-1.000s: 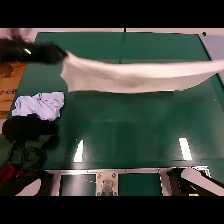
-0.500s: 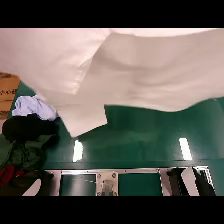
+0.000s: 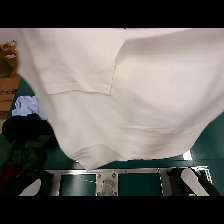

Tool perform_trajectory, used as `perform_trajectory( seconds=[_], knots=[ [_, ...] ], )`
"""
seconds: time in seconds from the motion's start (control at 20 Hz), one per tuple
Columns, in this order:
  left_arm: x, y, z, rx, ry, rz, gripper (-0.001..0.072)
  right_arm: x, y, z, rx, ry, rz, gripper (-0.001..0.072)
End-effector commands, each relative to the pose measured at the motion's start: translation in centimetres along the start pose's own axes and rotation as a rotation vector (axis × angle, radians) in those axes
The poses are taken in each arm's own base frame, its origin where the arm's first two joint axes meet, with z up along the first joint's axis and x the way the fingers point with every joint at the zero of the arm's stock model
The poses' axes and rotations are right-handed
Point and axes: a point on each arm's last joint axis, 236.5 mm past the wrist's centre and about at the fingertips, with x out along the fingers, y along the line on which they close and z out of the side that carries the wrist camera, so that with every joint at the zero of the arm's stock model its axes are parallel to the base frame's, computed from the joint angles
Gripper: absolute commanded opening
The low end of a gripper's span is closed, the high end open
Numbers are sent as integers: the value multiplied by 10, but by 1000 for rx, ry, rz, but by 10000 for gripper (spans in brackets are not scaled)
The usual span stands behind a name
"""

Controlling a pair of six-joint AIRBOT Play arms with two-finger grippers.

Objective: Fold the shirts.

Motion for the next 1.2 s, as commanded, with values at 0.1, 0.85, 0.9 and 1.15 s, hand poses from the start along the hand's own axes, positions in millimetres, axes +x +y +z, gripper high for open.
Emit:
perform_trajectory(
  seconds=[0.1,0.85,0.9,1.15],
  knots=[
    [157,110,-153,-257,315,61,26,116,-146,-157,215,340,-147,15],
    [249,190,-274,-458,460,109,26,184,-256,-272,456,639,-133,13],
    [242,183,-284,-468,521,83,25,174,-257,-274,458,678,-149,12],
    [199,160,-335,-486,820,51,25,110,-286,-294,347,838,-355,12]
  ],
)
